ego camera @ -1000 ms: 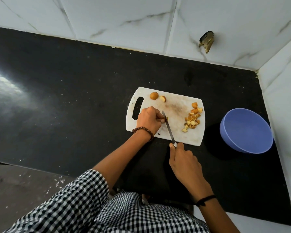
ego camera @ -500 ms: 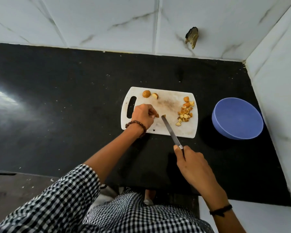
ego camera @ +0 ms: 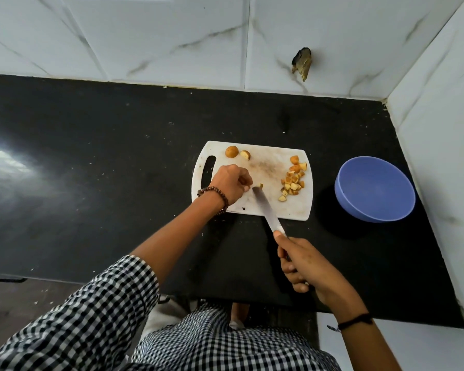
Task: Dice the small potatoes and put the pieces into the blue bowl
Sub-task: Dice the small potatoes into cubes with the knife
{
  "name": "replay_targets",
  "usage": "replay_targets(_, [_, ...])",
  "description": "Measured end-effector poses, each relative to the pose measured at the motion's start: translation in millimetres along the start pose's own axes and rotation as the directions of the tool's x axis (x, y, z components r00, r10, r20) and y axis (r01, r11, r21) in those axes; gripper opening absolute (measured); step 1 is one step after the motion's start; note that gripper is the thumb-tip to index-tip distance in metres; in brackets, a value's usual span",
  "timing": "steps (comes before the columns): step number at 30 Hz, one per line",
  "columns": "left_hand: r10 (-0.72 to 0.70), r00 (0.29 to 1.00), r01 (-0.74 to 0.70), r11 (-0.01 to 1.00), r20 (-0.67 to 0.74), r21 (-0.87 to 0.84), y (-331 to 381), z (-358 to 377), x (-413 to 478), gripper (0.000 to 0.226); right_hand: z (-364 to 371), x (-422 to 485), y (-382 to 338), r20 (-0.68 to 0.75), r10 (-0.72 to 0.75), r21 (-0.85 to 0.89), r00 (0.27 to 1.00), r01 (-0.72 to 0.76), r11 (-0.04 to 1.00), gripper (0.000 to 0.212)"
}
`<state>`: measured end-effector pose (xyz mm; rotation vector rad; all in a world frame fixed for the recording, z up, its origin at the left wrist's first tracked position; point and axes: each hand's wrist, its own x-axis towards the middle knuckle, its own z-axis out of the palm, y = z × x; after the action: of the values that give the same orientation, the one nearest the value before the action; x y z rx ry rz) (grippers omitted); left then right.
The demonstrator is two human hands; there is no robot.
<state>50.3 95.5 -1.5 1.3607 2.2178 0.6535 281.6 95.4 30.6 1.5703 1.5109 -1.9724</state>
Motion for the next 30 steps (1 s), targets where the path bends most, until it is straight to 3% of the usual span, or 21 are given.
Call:
replay_targets(6, [-0.004,1.000,0.004,1.000,-0.003,-0.025,-0.6,0.2,1.0,0.017,-8.9,-5.6,2.9,0.111,0.041,0.069,0.993,-0.049,0.996,0.044])
replay_targets(18, [-0.003,0.999,0.009,0.991,-0.050,0.131,10.7,11.4,3.6,0.023,-21.2,-7.2,0.4,-0.076,-0.058,0.067,0.995,0.063,0.996,0.045])
replay_targets(21, [0.025,0.999,-0.019,0.993,-0.047,0.119,11.4,13.5,2.9,0.020,-15.3,0.7,0.4,-0.203,-0.177,-0.085,0.963,0.163,0.983,0.048])
replay_targets(24, [0.033,0.999,-0.031,0.995,-0.020,0.091,12.5,14.1,1.5,0.023,-7.8,10.7,1.1,-0.266,-0.349,-0.374,0.899,0.238,0.897,0.048])
replay_targets(30, [0.013,0.997,-0.011,1.000,-0.079,0.026,6.9,14.6,-1.4,0.018,11.1,21.6,-1.2,-0.279,-0.419,-0.614,0.864,0.175,0.770,0.045])
